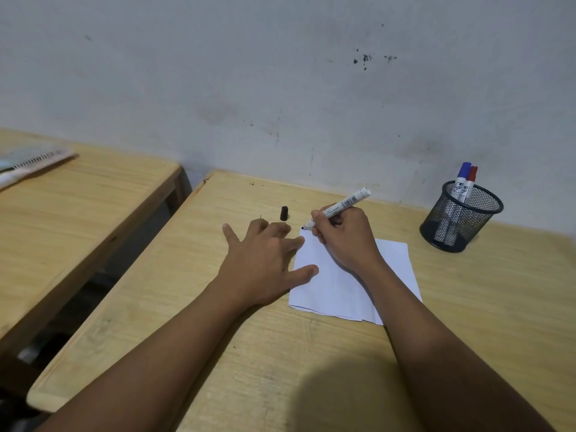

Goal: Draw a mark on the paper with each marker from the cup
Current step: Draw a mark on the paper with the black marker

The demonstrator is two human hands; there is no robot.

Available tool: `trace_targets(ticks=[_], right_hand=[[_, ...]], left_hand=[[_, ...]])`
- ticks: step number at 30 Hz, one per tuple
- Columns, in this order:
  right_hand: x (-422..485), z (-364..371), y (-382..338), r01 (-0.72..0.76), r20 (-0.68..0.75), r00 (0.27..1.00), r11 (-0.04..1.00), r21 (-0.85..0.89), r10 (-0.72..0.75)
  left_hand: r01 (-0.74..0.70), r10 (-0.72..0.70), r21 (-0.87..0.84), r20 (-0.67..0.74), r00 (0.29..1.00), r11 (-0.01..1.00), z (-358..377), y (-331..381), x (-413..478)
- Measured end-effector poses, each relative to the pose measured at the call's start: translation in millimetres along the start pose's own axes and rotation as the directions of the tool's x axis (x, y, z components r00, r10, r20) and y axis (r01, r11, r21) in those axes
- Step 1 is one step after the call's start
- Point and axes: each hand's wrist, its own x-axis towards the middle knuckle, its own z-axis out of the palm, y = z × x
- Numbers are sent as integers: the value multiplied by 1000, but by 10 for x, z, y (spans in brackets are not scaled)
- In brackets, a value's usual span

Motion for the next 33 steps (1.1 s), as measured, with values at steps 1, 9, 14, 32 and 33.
trace_targets(ticks=[1, 9, 14, 32, 33], right_hand=[[-3, -3, -2, -3, 3, 1000, 1000, -3, 3], [-20, -15, -32, 13, 13, 1000, 1000, -14, -13], [-39, -21, -54, 27, 22, 999, 999, -45, -26], [131, -291, -183, -209, 95, 977, 775, 597, 191], [141, -316, -215, -197, 84, 979, 761, 618, 186]], left_hand=[[0, 0, -2, 0, 1000, 1000, -3, 2, -2], [-3, 4, -12, 5, 1000, 1000, 0, 1, 1], [-1, 1, -9, 4, 1000, 1000, 8, -1, 2], [100, -138, -218, -165, 977, 971, -111, 39, 95], [134, -201, -307, -197, 959, 942, -123, 24, 180]])
